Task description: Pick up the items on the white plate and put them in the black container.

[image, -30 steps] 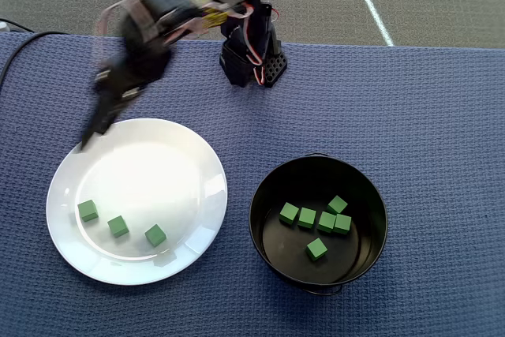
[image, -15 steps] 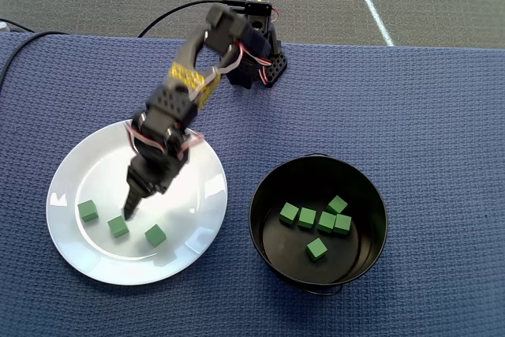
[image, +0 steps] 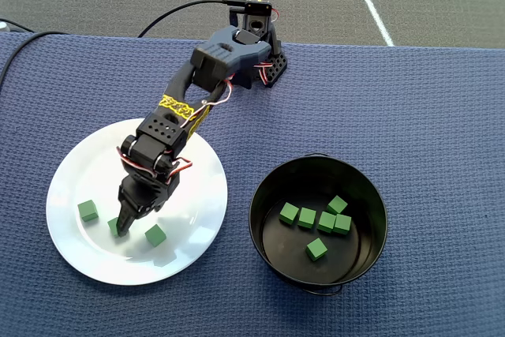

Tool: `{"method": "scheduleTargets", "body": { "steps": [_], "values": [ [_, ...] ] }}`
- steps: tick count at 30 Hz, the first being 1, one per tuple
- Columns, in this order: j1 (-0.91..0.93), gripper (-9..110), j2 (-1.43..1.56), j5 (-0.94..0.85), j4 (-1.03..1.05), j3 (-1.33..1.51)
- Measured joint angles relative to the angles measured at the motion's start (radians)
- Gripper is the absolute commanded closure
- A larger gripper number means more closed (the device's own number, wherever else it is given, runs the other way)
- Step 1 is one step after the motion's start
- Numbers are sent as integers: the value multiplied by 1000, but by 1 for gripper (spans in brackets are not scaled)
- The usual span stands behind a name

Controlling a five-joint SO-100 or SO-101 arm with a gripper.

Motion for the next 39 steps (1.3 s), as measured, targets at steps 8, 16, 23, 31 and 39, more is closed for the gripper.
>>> {"method": "scheduleTargets", "body": {
  "steps": [8, 16, 23, 31, 39],
  "values": [
    [-54, 78, -160, -58, 124, -321],
    [-48, 81, -175, -61, 146, -347],
    [-38, 102, -175, -61, 100, -281],
    [-20, 102, -133, -60, 9, -152],
    [-20, 74, -91, -43, 21, -83]
  ]
}}
